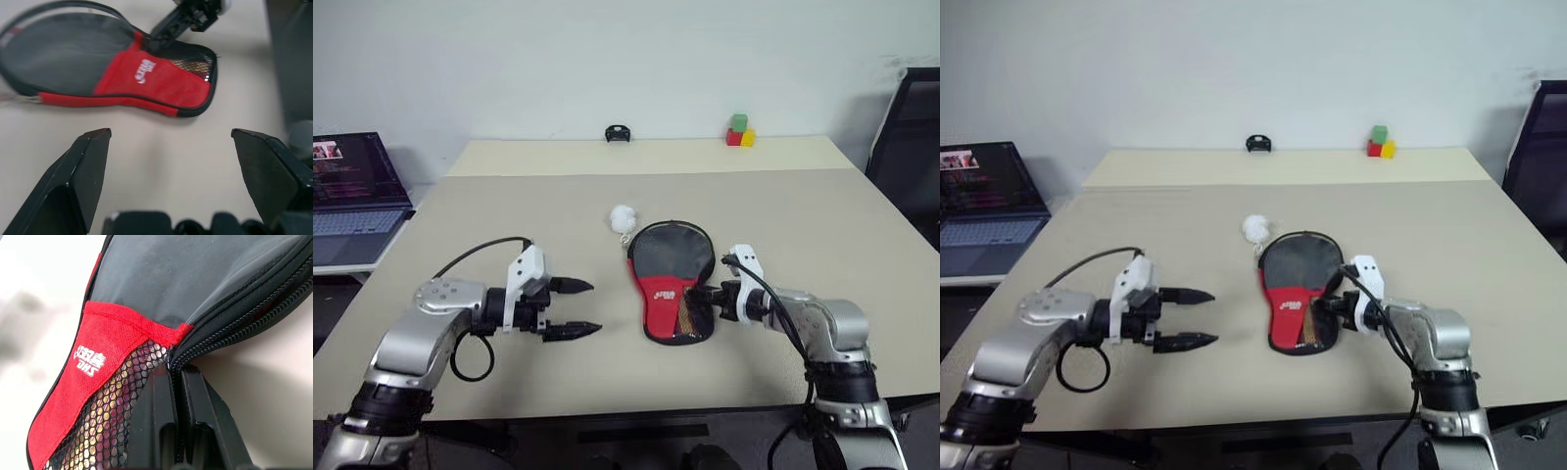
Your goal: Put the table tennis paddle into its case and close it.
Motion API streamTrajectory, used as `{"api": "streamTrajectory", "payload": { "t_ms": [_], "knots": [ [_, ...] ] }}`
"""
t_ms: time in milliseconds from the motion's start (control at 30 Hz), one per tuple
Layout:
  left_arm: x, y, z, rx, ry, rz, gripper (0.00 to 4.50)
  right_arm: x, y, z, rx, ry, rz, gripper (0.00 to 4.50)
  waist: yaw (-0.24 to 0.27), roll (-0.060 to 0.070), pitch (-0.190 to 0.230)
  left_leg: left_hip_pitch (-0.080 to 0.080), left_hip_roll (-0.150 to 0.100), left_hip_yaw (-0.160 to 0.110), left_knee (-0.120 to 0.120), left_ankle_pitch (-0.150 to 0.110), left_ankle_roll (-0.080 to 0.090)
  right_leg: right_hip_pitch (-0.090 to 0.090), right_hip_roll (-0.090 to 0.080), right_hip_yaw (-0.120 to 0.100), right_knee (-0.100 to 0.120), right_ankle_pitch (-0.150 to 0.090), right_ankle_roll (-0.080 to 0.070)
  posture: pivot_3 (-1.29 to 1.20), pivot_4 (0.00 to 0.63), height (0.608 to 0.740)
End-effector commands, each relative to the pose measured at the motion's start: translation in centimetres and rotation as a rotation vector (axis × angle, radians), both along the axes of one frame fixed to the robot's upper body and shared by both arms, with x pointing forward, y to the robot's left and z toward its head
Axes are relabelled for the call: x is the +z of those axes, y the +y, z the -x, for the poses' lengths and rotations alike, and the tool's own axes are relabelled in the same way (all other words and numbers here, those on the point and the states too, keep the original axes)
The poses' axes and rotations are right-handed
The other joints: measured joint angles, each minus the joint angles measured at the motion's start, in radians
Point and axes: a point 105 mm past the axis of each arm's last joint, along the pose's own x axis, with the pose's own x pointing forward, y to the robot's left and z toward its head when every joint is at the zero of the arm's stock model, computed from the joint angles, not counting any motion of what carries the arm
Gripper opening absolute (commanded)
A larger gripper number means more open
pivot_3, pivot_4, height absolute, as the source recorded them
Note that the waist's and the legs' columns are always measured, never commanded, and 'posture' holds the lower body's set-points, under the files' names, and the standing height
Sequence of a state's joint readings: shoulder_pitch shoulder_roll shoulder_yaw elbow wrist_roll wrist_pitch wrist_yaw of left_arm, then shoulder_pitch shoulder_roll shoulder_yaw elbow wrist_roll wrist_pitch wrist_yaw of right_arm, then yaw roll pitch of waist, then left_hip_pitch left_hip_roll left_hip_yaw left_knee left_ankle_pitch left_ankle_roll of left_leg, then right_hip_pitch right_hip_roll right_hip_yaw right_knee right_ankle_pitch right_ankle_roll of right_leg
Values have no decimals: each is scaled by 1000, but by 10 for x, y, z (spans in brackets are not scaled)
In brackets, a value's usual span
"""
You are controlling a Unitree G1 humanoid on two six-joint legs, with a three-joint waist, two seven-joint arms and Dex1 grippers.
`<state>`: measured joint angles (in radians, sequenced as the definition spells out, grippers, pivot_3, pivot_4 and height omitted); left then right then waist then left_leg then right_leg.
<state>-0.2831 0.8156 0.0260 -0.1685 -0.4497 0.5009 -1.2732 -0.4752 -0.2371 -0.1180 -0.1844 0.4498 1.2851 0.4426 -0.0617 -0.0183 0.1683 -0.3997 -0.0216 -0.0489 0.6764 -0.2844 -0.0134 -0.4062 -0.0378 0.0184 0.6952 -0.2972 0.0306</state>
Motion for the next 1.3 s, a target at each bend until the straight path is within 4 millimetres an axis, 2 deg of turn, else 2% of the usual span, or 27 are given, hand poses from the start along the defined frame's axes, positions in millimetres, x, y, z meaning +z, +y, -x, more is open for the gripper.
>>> {"api": "streamTrajectory", "payload": {
  "t_ms": [33, 533, 900, 1300],
  "knots": [
    [8, -3, 11, -35, -16, -7, 4321, 9, 8, 18, 15, -5, -32, 26, 5, 0, 0, 0, 0, 0, 0, 0, 0, 0, 0, 0, 0, 0, 0, 0, 150, 740],
    [6, -9, 22, -65, 20, -8, 4321, -8, 10, 67, -128, 111, -109, 26, 14, 0, 0, 1, 0, -1, 0, 0, 0, 1, 0, -1, 0, 0, 0, 0, 150, 740],
    [6, -11, 22, -80, 24, -10, 4321, -14, 9, 80, -148, 126, -115, 26, 14, 0, 0, 1, 0, -1, 0, 0, 0, 1, 0, -1, -1, 0, 0, 0, 150, 740],
    [3, -13, 20, -87, 19, -16, 4321, -18, 3, 83, -150, 142, -92, 26, 14, 0, 0, 1, -1, -1, 0, 0, 0, 2, 0, -2, -1, 0, 0, 0, 150, 740]
  ]
}}
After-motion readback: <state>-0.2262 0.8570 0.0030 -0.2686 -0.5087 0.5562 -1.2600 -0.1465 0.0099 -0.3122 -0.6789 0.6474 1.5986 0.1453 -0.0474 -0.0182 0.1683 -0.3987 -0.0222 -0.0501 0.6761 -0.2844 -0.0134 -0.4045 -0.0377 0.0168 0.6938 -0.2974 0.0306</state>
